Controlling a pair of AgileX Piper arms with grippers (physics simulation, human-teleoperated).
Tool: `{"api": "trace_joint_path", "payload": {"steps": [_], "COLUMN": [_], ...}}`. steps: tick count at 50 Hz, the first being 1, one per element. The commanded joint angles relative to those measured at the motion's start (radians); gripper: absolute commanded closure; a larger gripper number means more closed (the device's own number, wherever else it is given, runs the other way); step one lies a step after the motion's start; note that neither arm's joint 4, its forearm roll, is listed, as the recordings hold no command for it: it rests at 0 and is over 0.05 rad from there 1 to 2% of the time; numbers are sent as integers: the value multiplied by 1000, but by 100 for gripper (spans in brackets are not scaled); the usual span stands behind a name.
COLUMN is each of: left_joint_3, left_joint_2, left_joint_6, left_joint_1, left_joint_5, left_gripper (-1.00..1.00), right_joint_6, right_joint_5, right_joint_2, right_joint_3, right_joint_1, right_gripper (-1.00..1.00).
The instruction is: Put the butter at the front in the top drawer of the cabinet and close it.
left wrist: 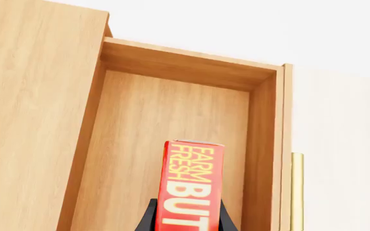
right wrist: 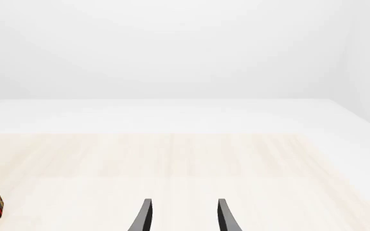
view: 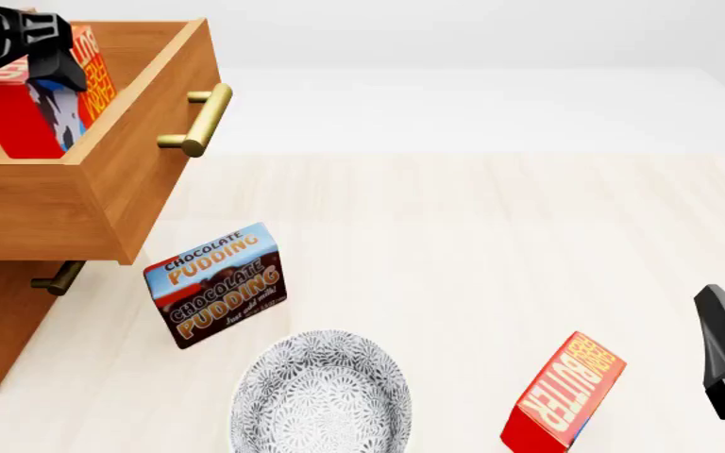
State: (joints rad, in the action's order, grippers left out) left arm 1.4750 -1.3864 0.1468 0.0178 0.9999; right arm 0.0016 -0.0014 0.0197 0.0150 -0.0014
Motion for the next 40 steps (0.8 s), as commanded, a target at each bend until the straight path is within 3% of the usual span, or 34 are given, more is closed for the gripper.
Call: {"api": "trace_joint_path", "payload": {"steps": [1, 40], "left_joint_3": [4, -137], "left_joint_2": [4, 9], "left_joint_6": [-26, -2], "left_joint_1": [8, -1], "left_joint_5": [-8, -100], "left_gripper": [100, 100], "right_joint_6": [0, 0], "right_joint_5": [-1, -1], "right_joint_2": [-1, -1], "right_joint_3": [-1, -1], "right_joint_1": [0, 0], "right_gripper": [-100, -100]}}
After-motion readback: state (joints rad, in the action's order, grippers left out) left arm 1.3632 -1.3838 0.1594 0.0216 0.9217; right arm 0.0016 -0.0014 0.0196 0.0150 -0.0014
